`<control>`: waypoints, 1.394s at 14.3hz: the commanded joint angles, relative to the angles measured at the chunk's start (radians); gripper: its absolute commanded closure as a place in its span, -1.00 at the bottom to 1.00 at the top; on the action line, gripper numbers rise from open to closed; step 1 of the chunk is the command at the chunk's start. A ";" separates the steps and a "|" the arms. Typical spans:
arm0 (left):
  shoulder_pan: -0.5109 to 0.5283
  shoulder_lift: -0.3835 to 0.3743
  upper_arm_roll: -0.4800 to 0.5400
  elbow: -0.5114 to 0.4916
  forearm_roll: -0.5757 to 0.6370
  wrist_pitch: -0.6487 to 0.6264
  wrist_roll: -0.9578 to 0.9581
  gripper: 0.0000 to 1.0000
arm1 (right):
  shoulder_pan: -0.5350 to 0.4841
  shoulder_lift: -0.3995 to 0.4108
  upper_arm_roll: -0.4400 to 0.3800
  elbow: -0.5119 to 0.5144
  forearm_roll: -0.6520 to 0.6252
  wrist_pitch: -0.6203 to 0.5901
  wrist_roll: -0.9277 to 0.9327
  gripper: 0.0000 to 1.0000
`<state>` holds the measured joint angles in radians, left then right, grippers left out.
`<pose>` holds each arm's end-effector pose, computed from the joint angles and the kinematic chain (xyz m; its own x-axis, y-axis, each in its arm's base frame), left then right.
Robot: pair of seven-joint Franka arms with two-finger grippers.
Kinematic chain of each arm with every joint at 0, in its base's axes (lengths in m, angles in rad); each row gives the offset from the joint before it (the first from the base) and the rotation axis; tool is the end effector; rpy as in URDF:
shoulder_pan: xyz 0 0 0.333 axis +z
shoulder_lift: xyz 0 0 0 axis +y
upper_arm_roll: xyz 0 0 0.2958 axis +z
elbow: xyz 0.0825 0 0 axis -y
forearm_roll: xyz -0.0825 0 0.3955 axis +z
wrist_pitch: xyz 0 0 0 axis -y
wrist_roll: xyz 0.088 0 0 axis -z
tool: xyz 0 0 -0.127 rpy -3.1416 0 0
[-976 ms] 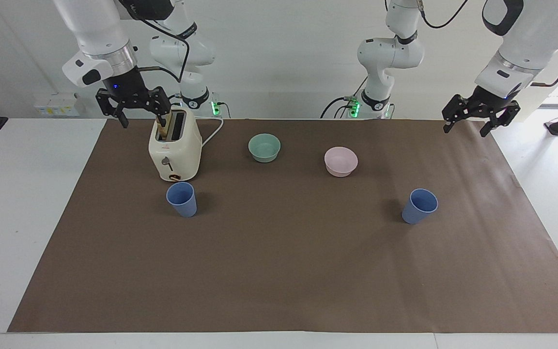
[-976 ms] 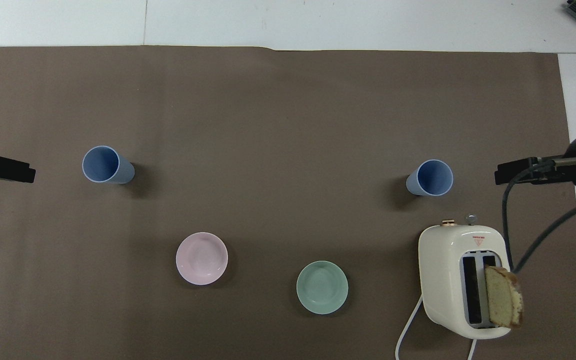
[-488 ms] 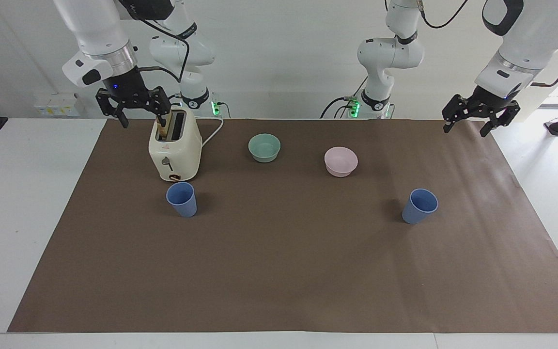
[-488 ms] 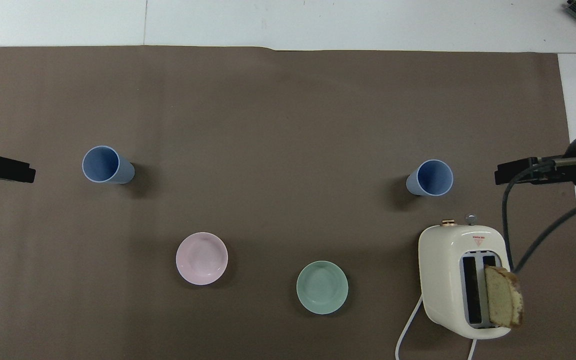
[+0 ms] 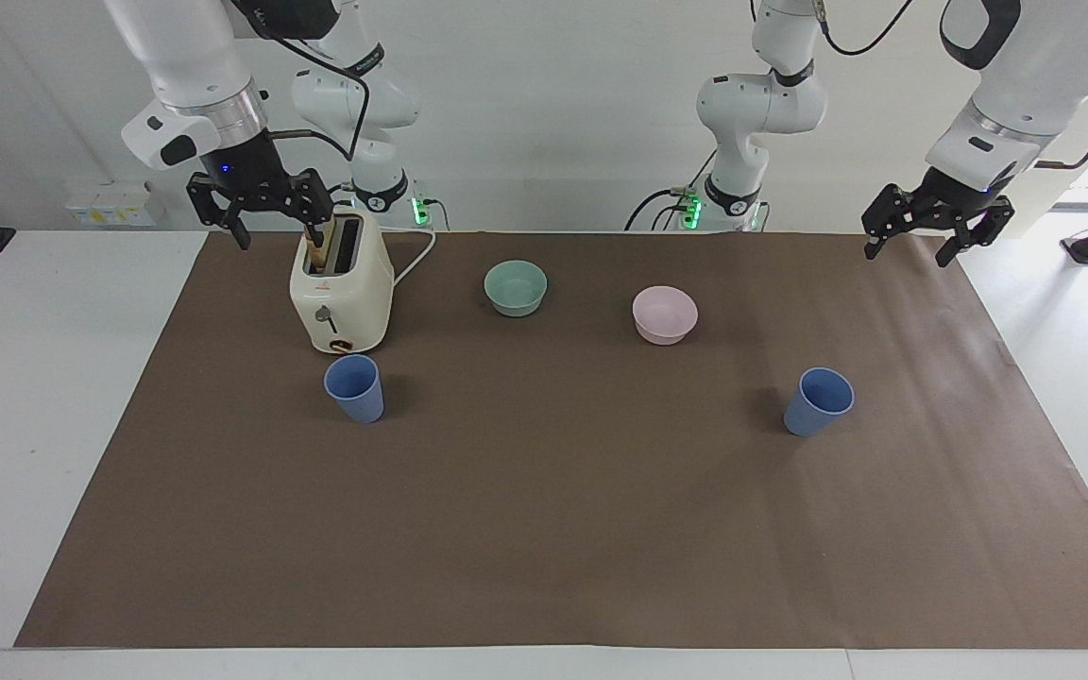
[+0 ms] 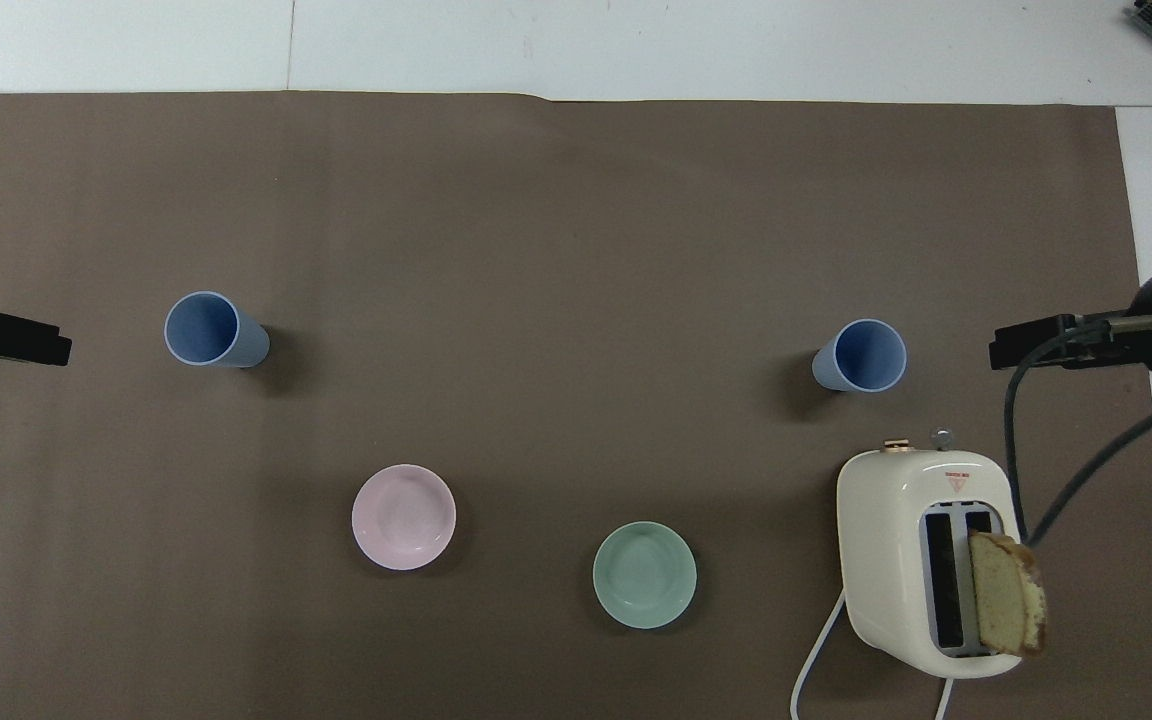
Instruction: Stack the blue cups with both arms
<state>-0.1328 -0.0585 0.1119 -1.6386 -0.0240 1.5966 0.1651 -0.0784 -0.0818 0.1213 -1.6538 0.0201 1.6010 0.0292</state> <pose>0.5513 -0.0130 0.5863 0.9826 -0.1843 0.0209 -0.1849 -0.9824 0.0275 0.5447 0.0282 0.5918 0.9995 0.0130 0.0281 0.0133 -0.9999 -0.0110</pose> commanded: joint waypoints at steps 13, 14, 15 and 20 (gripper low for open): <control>0.004 -0.011 -0.004 -0.015 0.009 0.014 0.002 -1.00 | -0.014 -0.015 0.008 -0.014 -0.005 -0.012 -0.017 -1.00; 0.004 -0.014 -0.004 -0.018 0.009 0.014 0.004 -1.00 | -0.014 -0.015 0.008 -0.012 -0.005 -0.012 -0.017 -1.00; 0.006 -0.015 -0.003 -0.020 0.009 0.013 0.005 -1.00 | -0.014 -0.015 0.008 -0.014 -0.005 -0.012 -0.017 -1.00; 0.006 -0.015 -0.003 -0.018 0.009 0.000 0.005 -1.00 | -0.014 -0.015 0.008 -0.012 -0.005 -0.012 -0.017 -1.00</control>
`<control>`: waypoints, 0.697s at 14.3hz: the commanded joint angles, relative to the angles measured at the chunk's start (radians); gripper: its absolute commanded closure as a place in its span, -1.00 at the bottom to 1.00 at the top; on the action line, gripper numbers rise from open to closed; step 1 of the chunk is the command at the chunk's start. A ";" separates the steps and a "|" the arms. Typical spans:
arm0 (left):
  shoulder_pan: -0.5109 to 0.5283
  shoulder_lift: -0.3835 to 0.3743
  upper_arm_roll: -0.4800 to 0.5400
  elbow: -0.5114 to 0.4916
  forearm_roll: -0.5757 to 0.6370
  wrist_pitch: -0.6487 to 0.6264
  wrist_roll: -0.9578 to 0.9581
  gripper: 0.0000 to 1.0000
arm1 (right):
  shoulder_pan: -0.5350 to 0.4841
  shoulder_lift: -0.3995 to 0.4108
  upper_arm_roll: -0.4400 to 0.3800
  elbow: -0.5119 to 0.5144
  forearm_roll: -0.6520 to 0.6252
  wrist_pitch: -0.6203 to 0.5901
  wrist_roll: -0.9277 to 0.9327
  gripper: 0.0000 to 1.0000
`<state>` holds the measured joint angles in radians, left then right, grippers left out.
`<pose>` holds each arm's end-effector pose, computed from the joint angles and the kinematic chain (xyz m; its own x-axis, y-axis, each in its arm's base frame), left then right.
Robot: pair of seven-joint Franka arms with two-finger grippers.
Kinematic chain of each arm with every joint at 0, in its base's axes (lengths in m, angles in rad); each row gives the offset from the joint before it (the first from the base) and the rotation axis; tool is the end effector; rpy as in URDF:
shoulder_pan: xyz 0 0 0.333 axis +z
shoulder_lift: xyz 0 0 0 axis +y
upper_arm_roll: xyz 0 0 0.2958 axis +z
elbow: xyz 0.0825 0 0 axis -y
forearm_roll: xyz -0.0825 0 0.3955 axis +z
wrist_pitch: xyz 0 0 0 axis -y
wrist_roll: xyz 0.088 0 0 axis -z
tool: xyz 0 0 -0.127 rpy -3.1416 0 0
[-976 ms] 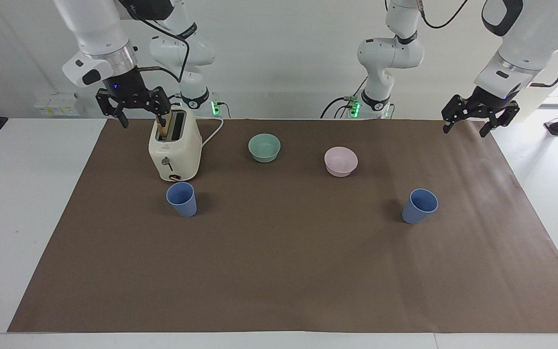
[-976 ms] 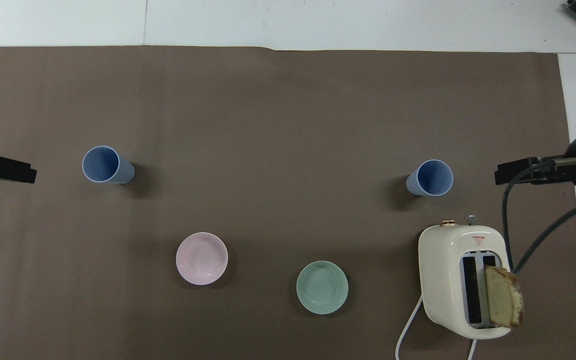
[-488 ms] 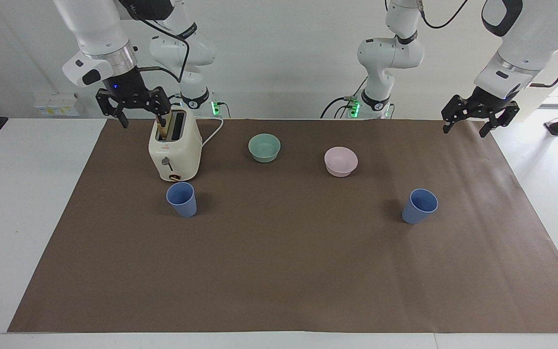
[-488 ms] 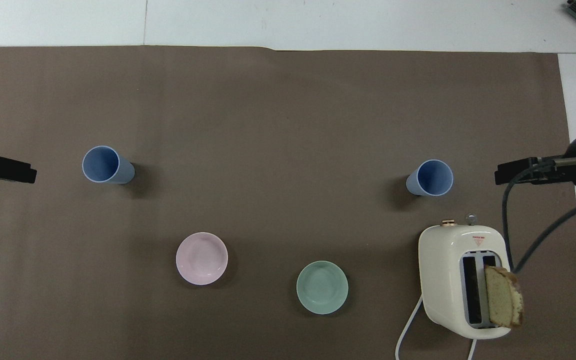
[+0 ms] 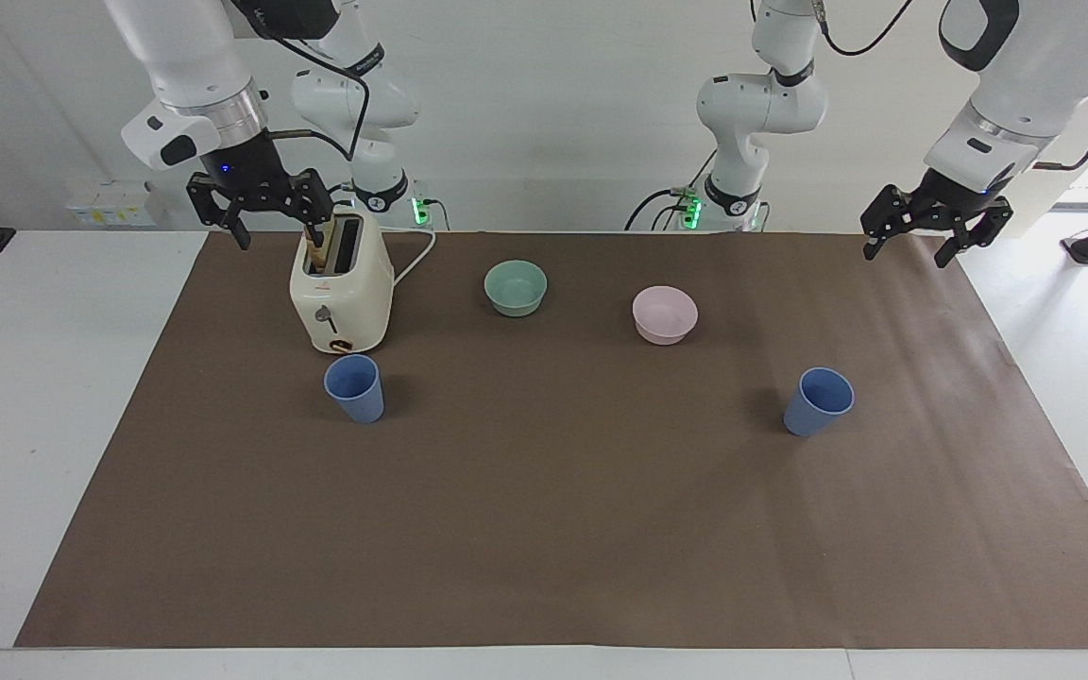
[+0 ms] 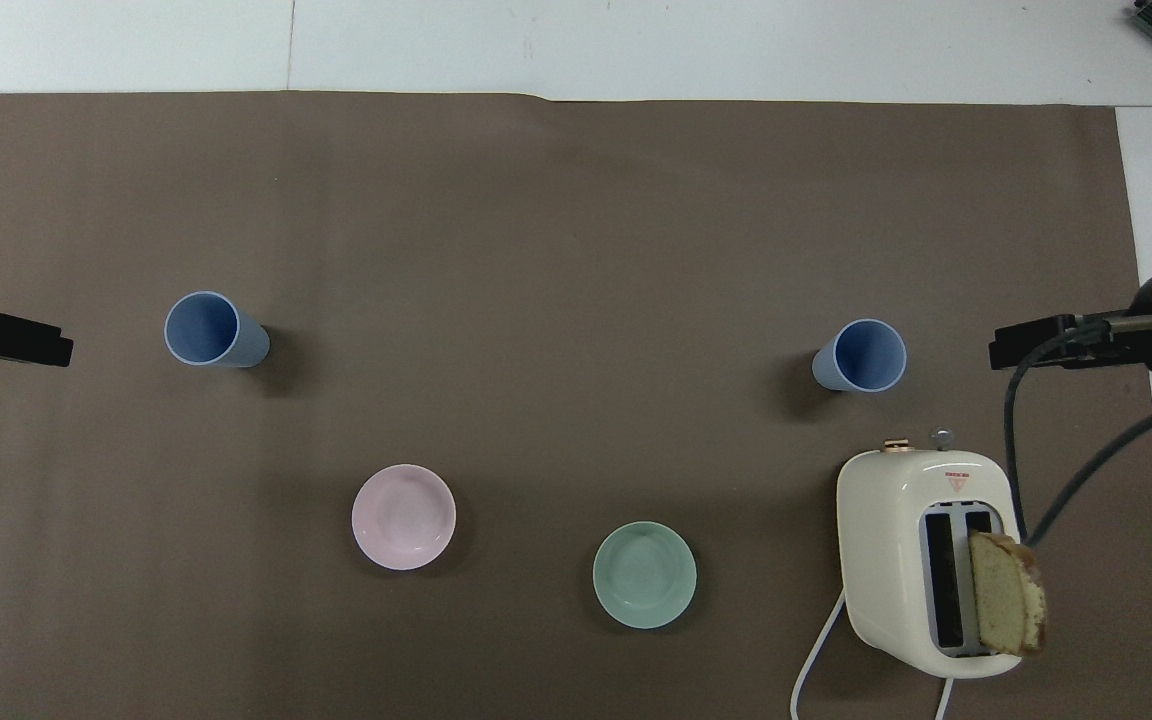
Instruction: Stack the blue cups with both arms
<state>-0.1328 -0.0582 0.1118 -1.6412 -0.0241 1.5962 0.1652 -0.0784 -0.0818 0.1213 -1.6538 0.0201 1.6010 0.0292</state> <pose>0.5512 -0.0131 0.5848 0.9827 -0.1845 0.0177 -0.1850 -0.9823 0.0281 0.5447 0.0282 0.5918 0.9995 0.0130 0.0281 0.0133 -0.9999 -0.0110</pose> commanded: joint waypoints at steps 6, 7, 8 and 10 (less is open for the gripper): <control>0.006 -0.012 -0.003 -0.016 0.006 0.014 0.004 -1.00 | -0.014 -0.015 0.008 -0.012 -0.005 -0.012 -0.017 -1.00; 0.004 -0.005 -0.003 -0.017 0.004 0.022 0.004 -1.00 | -0.014 -0.015 0.008 -0.012 -0.005 -0.012 -0.017 -1.00; 0.005 -0.002 -0.003 -0.029 0.004 0.043 0.004 -1.00 | -0.014 -0.015 0.008 -0.012 -0.005 -0.012 -0.017 -1.00; 0.007 -0.003 -0.003 -0.081 0.003 0.112 0.004 -1.00 | -0.014 -0.015 0.008 -0.012 -0.005 -0.012 -0.017 -1.00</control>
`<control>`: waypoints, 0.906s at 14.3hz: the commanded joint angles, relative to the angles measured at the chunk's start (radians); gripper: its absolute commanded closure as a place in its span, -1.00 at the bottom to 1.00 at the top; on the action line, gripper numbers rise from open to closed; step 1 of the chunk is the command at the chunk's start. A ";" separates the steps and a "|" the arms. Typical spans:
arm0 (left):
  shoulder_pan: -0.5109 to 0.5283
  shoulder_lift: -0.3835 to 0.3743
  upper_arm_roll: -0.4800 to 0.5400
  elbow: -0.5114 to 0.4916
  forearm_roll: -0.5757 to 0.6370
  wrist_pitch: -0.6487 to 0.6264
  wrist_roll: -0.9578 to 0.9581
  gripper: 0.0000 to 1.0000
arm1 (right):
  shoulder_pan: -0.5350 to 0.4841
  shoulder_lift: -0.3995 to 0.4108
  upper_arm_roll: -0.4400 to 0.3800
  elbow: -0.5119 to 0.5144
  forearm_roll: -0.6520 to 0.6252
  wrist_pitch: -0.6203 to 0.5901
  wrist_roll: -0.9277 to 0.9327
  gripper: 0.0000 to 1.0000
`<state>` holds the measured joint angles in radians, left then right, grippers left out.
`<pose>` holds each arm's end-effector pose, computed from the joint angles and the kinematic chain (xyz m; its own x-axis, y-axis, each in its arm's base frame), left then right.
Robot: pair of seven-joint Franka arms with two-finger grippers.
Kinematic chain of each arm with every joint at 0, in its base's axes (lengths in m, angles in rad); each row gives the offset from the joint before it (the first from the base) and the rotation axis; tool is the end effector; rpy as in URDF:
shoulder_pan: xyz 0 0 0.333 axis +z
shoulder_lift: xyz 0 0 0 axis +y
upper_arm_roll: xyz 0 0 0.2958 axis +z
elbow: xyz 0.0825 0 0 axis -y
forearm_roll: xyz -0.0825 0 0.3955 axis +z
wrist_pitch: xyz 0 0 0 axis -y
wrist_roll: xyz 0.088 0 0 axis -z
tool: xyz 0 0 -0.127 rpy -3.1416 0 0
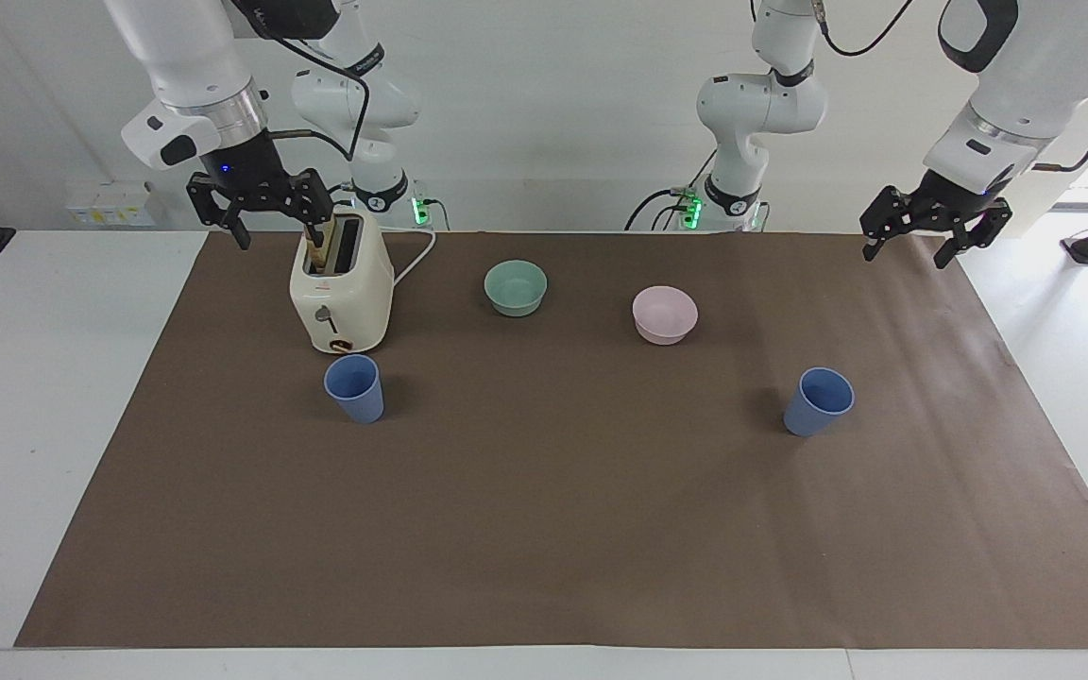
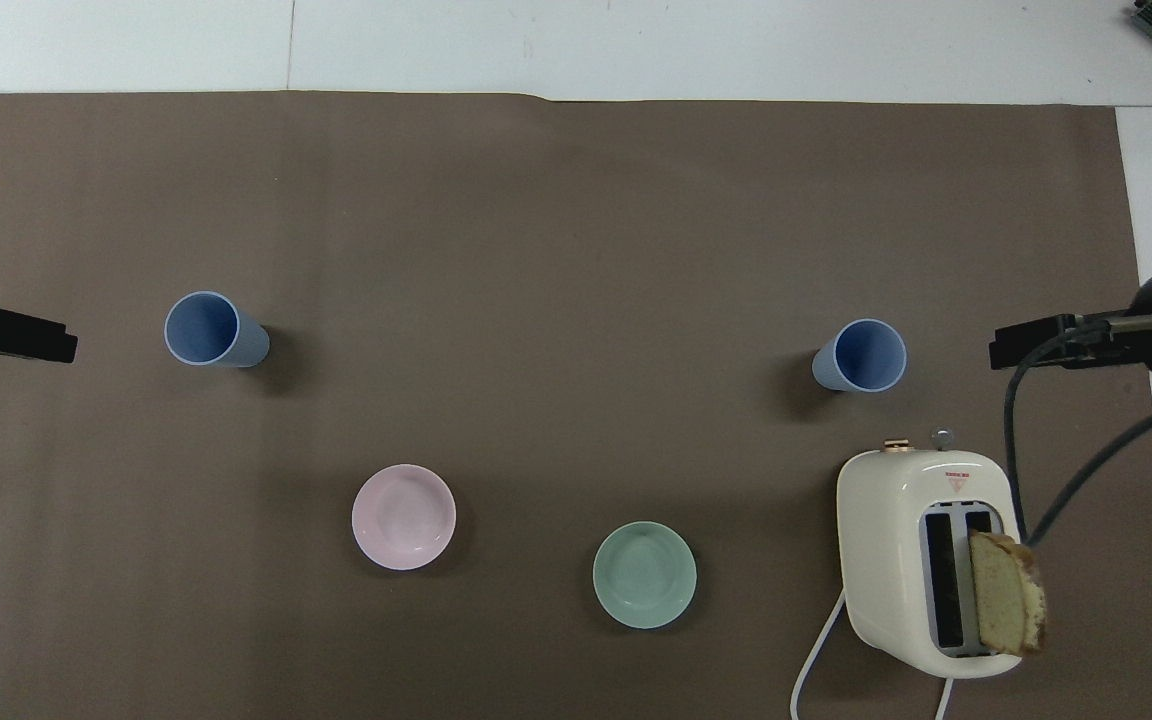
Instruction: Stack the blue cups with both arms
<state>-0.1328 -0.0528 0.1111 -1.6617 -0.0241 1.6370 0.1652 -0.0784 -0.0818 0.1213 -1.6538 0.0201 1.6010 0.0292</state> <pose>0.5566 -0.0137 0.5755 0.9824 -0.1842 0.0323 -0.1850 -0.9824 0.0250 0.5447 0.0282 0.5918 0.9995 0.0130 0.0281 0.0133 -0.9999 -0.0110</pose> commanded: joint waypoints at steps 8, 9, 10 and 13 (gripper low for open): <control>0.009 0.020 -0.002 -0.256 -0.025 0.325 0.007 -1.00 | -0.014 -0.015 0.008 -0.012 -0.005 -0.012 -0.017 -1.00; 0.007 0.034 -0.002 -0.265 -0.027 0.343 0.008 -1.00 | -0.014 -0.015 0.008 -0.012 -0.005 -0.012 -0.017 -1.00; 0.007 0.047 -0.002 -0.268 -0.028 0.362 0.007 -1.00 | -0.014 -0.015 0.008 -0.012 -0.005 -0.012 -0.017 -1.00; -0.001 0.085 -0.004 -0.297 -0.028 0.424 0.008 -1.00 | -0.014 -0.015 0.008 -0.012 -0.005 -0.012 -0.017 -1.00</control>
<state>-0.1306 0.0185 0.1082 -1.9265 -0.0391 2.0049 0.1653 -0.0784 -0.0818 0.1213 -1.6538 0.0201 1.6010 0.0292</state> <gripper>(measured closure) 0.000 0.000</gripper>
